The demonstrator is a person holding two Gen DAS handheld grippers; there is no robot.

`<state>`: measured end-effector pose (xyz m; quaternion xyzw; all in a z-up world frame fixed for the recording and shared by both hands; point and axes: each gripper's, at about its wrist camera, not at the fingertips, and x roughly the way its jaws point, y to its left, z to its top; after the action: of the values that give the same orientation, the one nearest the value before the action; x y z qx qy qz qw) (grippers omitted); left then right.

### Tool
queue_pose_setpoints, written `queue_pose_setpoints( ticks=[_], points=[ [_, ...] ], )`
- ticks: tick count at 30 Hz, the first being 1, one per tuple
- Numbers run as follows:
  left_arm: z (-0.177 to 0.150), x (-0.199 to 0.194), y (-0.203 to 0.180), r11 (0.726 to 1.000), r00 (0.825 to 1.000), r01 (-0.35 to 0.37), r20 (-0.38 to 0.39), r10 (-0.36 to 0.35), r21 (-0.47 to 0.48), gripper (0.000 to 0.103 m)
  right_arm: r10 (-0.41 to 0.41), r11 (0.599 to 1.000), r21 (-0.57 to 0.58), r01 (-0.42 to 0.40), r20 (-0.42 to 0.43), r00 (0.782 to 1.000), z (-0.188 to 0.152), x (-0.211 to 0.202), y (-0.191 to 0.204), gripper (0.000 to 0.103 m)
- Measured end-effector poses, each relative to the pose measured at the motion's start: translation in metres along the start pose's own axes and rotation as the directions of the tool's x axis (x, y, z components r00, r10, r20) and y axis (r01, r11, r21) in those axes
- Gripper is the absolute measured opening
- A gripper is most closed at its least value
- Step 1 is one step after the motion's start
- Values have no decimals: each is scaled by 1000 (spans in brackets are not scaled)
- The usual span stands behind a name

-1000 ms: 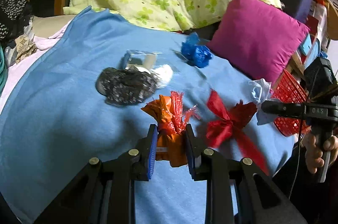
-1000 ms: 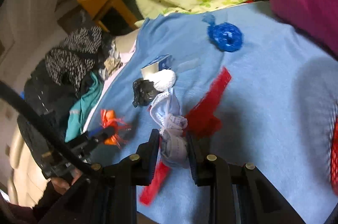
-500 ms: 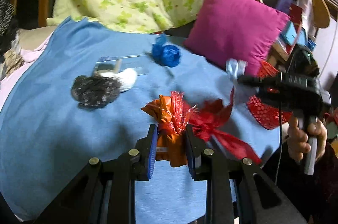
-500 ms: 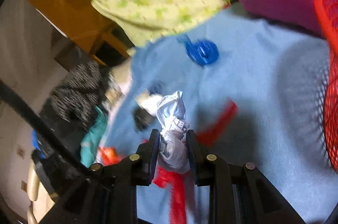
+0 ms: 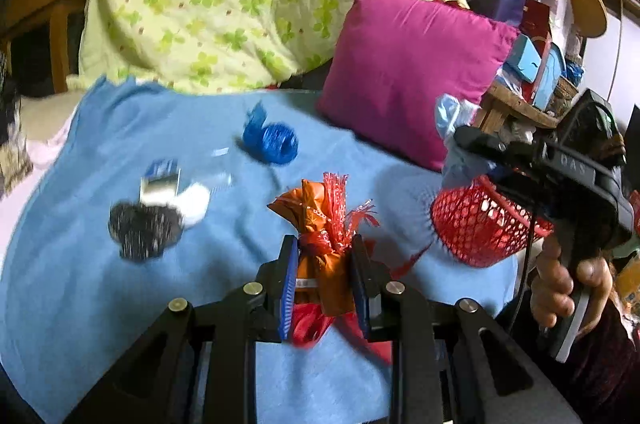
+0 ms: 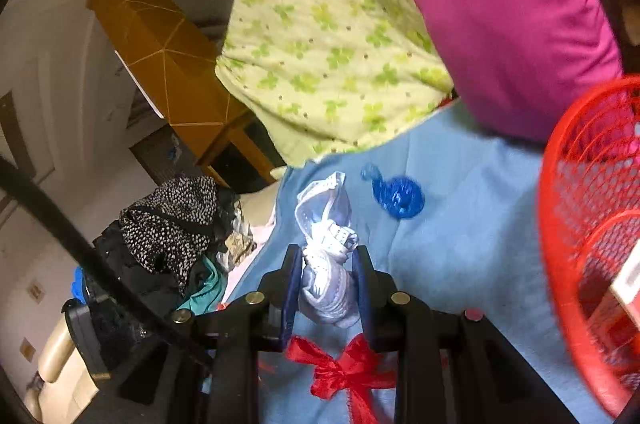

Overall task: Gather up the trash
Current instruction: 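Carry both items over the red wastebasket and open both tools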

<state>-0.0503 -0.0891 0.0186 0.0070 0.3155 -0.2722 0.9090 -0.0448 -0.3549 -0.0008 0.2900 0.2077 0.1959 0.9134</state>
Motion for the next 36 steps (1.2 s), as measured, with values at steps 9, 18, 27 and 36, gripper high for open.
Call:
queue_pose_setpoints(
  ticks=[9, 18, 27, 36],
  points=[
    [42, -2, -63, 997, 998, 10, 68, -16, 78, 26, -33, 999, -2, 34, 148, 988, 15, -71, -19, 28],
    [76, 22, -136, 988, 995, 48, 78, -60, 149, 26, -138, 990, 48, 129, 312, 940, 23, -150, -53, 28],
    [91, 42, -200, 971, 992, 83, 74, -102, 223, 26, -230, 973, 102, 206, 379, 896, 26, -196, -80, 28],
    [93, 63, -234, 958, 992, 97, 48, -114, 268, 27, -312, 950, 130, 284, 364, 878, 26, -206, -90, 29]
  ],
)
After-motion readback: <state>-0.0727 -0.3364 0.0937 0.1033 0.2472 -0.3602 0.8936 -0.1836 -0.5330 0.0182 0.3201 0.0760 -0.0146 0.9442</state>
